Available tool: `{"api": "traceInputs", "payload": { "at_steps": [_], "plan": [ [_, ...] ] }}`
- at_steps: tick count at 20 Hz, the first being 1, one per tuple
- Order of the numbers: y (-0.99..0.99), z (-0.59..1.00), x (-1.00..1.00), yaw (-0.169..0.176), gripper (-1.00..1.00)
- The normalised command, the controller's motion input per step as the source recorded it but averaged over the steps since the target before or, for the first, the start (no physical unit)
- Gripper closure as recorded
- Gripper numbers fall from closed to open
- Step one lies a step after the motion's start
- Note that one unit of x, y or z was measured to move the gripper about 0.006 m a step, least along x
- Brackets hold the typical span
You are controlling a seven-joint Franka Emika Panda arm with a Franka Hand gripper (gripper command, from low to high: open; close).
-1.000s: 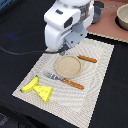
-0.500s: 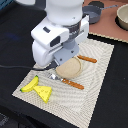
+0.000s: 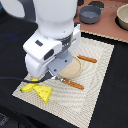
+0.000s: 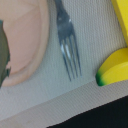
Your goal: Interact with the objects in diverse but meaningful ways.
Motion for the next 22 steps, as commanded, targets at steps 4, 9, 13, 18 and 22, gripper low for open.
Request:
{"api": "traceInputs", "payload": {
  "at_steps": [4, 9, 13, 18, 22],
  "plan": [
    [-0.60, -0.12, -0.14, 0.063, -1.00],
    [-0.62, -0.06, -0.04, 0.043, -1.00],
    [-0.53, -0.04, 0.00, 0.031, -1.00],
    [-0.34, -0.04, 0.09, 0.024, -1.00],
    [-0.20, 0.00, 0.18, 0.031, -1.00]
  ]
}}
